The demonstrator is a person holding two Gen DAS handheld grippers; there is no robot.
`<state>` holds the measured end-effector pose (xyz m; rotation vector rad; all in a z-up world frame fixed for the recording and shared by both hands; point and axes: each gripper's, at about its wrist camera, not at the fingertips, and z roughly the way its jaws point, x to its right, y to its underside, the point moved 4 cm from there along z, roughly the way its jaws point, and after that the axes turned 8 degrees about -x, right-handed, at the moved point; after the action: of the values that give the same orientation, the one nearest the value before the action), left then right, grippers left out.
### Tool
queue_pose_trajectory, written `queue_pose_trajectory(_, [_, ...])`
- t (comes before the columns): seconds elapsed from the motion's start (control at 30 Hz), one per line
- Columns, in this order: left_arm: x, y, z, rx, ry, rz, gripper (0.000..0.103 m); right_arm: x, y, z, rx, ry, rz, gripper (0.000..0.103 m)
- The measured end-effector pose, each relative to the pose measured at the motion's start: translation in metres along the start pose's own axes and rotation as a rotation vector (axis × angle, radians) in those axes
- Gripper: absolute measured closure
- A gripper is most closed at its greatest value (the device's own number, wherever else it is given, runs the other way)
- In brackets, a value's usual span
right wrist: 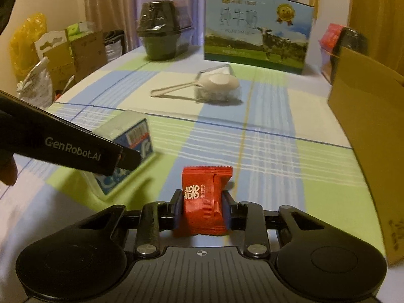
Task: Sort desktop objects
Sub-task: 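Grasp the clear plastic container with the left tool while the right tool grasps the red candy packet, then carry the clear container and red candy packet toward the cardboard box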
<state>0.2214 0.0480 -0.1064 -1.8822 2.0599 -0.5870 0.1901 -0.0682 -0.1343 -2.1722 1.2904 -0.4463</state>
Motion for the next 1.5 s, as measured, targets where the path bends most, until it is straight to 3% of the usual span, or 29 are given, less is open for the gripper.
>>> queue_pose_trajectory(0.33, [0.007, 0.003, 0.006, -0.013, -0.017, 0.042, 0.068, 0.014, 0.029, -0.030, -0.014, 0.001, 0.035, 0.076])
queue_pose_trajectory(0.47, [0.008, 0.004, 0.007, -0.018, -0.022, 0.044, 0.077, 0.016, 0.033, -0.033, -0.016, 0.008, 0.033, 0.076])
queue_pose_trajectory(1.5, [0.026, 0.013, -0.003, -0.007, 0.052, 0.024, 0.077, 0.032, 0.026, -0.064, 0.012, 0.056, 0.070, 0.076])
